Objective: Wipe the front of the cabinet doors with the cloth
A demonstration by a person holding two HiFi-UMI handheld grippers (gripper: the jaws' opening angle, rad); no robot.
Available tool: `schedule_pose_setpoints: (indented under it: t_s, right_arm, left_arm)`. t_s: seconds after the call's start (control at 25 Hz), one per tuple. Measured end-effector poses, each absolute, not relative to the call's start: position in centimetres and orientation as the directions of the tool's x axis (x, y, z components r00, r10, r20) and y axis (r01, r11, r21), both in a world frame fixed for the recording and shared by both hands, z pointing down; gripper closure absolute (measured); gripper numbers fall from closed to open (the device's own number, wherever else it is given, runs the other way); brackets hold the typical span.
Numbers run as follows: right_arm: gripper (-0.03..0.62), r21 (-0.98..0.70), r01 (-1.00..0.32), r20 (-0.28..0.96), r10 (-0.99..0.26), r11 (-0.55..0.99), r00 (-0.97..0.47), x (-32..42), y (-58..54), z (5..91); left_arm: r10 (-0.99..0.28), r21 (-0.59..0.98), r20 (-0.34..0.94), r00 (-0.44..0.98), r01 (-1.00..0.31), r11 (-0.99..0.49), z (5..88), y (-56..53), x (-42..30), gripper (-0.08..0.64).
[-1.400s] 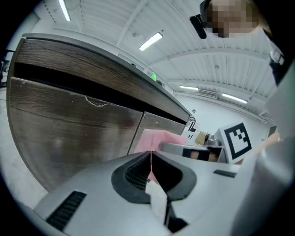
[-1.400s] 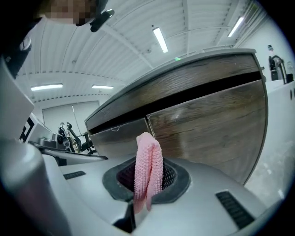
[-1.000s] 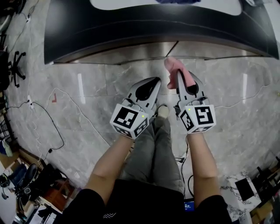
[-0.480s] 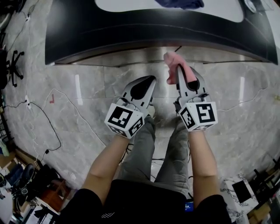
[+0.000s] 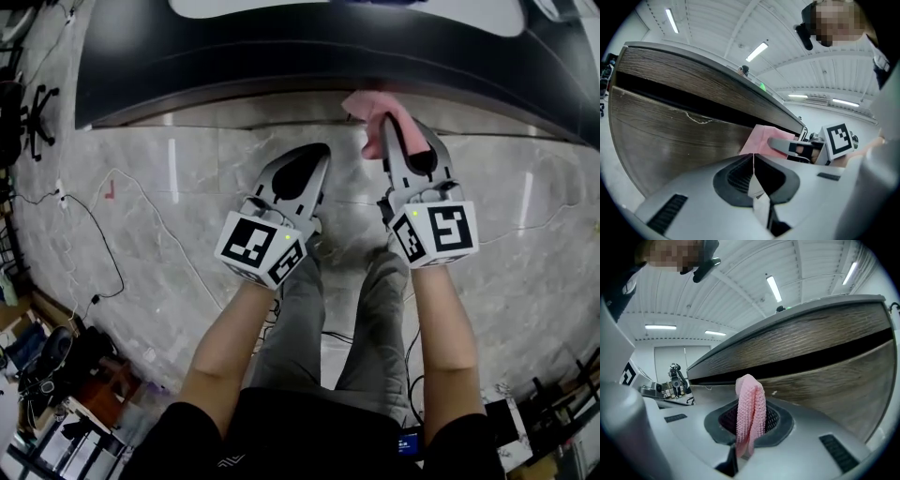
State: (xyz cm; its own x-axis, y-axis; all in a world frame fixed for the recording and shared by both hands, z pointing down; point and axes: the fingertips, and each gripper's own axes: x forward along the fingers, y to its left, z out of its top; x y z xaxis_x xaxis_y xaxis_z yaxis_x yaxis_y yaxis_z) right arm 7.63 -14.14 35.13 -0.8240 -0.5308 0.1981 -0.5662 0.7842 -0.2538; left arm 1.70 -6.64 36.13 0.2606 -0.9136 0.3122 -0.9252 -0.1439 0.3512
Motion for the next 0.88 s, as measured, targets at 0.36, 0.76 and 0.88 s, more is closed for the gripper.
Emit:
schedule_pose_setpoints:
  t_s: [0.36, 0.76, 0.88]
  right_arm:
    - [0.548, -0.261, -0.579, 0.200, -0.543, 0.773, -0.815, 13.3, -17.0, 36.0]
    - [0.548, -0.281, -0.663, 0.212, -0.628, 0.694, -0.748, 24.0, -20.6, 36.7]
    - [0.548, -0.285, -0.684, 0.214, -0.652, 0.671, -0.728, 26.0, -21.5, 36.9]
  left_arm:
    - [-0.916, 0.347, 0.318, 0.243, -0.929, -0.126, 37.1, -9.7, 6.1, 0.546]
    - [-0.889, 0.355, 0.313, 0.335, -0.909, -0.218, 36.8, -13.6, 16.4, 0.546]
    - [-0.884, 0.360, 0.308, 0.353, -0.903, -0.235, 36.8, -14.4, 18.1, 0.546]
